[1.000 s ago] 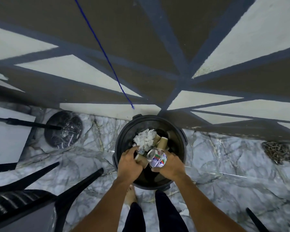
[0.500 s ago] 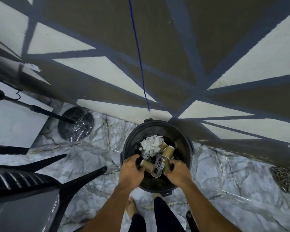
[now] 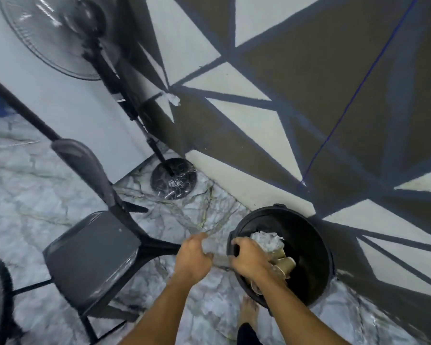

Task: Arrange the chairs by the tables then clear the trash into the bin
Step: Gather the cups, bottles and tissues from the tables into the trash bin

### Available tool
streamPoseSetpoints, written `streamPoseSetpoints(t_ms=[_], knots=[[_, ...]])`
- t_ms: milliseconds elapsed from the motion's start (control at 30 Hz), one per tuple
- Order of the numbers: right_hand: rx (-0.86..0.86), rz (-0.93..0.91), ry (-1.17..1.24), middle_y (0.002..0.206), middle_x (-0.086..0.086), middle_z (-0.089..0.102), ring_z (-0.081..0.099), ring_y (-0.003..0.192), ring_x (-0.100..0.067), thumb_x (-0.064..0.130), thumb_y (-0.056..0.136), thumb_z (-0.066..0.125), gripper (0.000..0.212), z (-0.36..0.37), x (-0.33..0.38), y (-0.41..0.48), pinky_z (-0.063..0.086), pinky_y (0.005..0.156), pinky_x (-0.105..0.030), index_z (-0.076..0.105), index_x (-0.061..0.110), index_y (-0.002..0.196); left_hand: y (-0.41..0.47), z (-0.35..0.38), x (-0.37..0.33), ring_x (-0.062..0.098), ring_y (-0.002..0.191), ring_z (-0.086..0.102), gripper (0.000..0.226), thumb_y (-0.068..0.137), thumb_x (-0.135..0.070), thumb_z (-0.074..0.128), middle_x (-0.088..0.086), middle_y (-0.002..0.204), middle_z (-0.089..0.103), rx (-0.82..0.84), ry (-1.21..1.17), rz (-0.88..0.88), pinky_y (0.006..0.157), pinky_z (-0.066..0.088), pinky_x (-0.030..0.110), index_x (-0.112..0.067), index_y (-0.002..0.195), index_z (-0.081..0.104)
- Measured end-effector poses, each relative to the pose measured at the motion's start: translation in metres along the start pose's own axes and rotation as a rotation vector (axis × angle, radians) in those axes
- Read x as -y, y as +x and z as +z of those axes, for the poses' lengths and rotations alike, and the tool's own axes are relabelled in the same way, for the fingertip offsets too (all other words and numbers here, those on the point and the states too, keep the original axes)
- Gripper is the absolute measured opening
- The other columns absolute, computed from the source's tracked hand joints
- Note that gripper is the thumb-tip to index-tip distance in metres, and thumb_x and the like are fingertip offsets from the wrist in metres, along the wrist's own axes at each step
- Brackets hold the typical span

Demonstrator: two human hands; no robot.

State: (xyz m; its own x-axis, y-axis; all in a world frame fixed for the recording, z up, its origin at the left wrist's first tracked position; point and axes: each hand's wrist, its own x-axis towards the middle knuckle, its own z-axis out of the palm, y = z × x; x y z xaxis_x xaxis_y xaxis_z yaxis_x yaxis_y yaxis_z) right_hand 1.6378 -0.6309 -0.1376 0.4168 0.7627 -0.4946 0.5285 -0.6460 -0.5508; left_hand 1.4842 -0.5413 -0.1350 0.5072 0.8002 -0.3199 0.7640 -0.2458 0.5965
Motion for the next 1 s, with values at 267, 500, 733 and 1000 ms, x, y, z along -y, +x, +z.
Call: streamPoseSetpoints(t_ms=[267, 500, 733, 1000], knots=[[0.059, -0.361, -0.18, 0.102, -0.002, 0.068, 0.064, 0.1, -0.025, 0.028, 0.08, 0.067, 0.022, 0.086, 0.171, -0.043, 0.054, 0.083, -0.036, 0.068, 0.021, 0.1, -0.094, -0.12, 0.114, 0.024, 0.112, 0.058, 0.044, 0.078, -0.015, 0.066, 0.004, 0.118, 0.064, -0.277, -0.064, -0.15, 0.092, 0.049, 0.034, -0.012, 0.121, 0.064], [0.185, -0.62, -0.283, 0.132, 0.002, 0.057, 0.053, 0.124, -0.018, 0.036, 0.082, 0.071, 0.05, 0.174, 0.299, -0.074, 0.047, 0.101, -0.034, 0.06, 0.024, 0.13, -0.178, -0.202, 0.22, 0.021, 0.13, 0.045, 0.057, 0.085, -0.028, 0.064, 0.001, 0.137, 0.053, -0.457, -0.112, -0.35, 0.107, 0.041, 0.038, -0.019, 0.139, 0.05], [0.342, -0.835, -0.402, 0.136, -0.003, 0.054, 0.049, 0.128, -0.023, 0.032, 0.087, 0.068, 0.05, 0.239, 0.396, -0.095, 0.043, 0.104, -0.035, 0.057, 0.021, 0.134, -0.231, -0.25, 0.283, 0.021, 0.117, 0.055, 0.044, 0.084, -0.021, 0.066, 0.002, 0.122, 0.062, -0.626, -0.169, -0.536, 0.096, 0.045, 0.033, -0.016, 0.127, 0.059], [0.529, -1.003, -0.454, 0.137, -0.002, 0.055, 0.051, 0.126, -0.021, 0.026, 0.086, 0.067, 0.05, 0.314, 0.496, -0.081, 0.045, 0.102, -0.035, 0.057, 0.021, 0.135, -0.251, -0.301, 0.351, 0.016, 0.124, 0.05, 0.053, 0.083, -0.028, 0.065, -0.003, 0.129, 0.058, -0.773, -0.208, -0.774, 0.104, 0.043, 0.032, -0.019, 0.134, 0.055]])
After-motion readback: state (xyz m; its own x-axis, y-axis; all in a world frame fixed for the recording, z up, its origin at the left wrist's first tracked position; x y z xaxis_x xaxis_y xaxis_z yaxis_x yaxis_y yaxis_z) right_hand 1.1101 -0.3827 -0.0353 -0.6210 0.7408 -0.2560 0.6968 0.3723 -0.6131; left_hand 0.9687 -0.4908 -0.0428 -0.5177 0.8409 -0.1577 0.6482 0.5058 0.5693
